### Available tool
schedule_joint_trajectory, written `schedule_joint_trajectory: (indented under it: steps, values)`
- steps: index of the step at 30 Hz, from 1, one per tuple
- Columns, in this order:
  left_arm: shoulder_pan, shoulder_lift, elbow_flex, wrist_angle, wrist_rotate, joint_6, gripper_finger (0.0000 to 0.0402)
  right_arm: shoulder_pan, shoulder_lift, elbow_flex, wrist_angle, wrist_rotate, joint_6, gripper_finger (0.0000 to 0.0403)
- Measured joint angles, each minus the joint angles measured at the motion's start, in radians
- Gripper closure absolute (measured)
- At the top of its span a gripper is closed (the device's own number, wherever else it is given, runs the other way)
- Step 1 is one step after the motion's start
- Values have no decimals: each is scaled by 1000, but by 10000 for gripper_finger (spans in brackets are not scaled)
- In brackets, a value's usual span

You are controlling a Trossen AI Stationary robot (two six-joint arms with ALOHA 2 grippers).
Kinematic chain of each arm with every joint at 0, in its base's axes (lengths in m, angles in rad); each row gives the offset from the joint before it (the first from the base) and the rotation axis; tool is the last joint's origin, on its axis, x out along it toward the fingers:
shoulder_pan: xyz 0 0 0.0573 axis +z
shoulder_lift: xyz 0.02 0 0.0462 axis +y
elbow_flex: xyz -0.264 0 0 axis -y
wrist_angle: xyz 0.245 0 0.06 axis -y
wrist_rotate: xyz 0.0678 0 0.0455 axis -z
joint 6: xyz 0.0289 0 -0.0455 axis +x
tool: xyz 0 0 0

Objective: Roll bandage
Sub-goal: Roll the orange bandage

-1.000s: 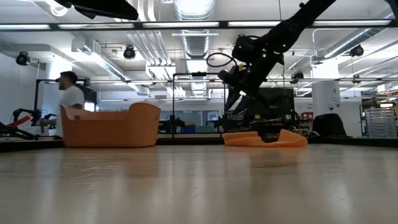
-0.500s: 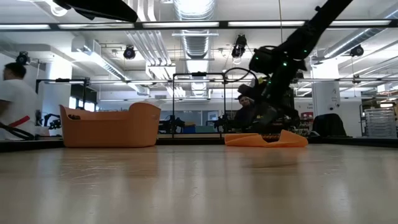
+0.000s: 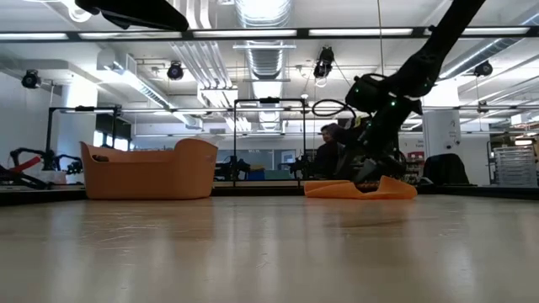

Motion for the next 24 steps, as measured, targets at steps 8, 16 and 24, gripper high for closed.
schedule_joint_trajectory:
  steps: [8, 16, 24]
  values:
    - [2, 0, 0, -1, 0, -3, 354, -6, 18, 9, 25, -40, 5, 213]
    - [2, 0, 0, -1, 0, -3, 354, -19, 36, 10, 57, -43, 41, 235]
    - [2, 0, 0, -1, 0, -15, 354, -42, 113, 11, 156, -104, 76, 264]
